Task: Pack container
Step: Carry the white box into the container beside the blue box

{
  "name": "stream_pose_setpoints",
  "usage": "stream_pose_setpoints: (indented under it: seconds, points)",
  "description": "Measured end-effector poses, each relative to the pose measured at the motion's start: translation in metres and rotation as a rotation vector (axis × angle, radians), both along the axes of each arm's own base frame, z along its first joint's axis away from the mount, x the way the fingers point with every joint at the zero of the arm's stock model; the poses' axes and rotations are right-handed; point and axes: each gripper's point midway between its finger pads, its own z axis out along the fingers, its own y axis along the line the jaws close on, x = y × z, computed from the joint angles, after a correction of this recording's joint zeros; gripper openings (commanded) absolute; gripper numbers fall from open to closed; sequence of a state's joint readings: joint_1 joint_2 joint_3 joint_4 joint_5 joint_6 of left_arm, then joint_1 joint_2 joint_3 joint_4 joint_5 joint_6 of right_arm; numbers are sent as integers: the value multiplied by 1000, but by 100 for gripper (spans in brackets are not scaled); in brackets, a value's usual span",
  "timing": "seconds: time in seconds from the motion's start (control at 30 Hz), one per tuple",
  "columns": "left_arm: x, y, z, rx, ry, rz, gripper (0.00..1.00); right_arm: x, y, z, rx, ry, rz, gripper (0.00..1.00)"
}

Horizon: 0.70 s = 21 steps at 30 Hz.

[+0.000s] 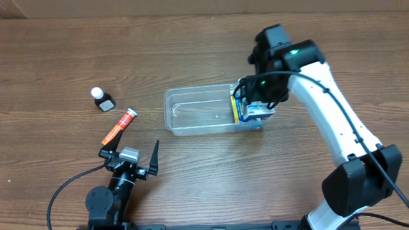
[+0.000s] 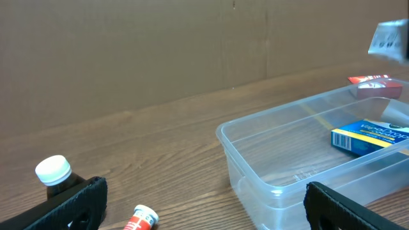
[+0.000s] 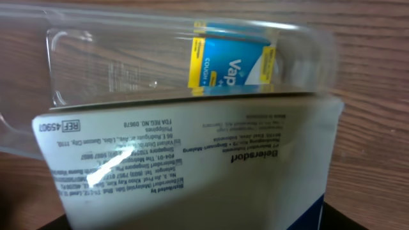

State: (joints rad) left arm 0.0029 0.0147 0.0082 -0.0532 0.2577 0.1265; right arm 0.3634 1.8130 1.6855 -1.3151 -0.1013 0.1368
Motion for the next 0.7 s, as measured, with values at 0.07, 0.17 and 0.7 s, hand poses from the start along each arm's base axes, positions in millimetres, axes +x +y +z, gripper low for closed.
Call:
stream_pose_setpoints:
  seconds: [0.07, 0.17, 0.7]
  points:
    - [0, 0, 0, 0, 0, 0, 100, 2, 5, -6, -29, -23, -1, 74]
    - [0, 0, 0, 0, 0, 0, 100, 8, -1, -16, -66, -48, -23, 74]
    - [0, 0, 0, 0, 0, 0, 100, 15, -9, -35, -109, -80, -44, 81]
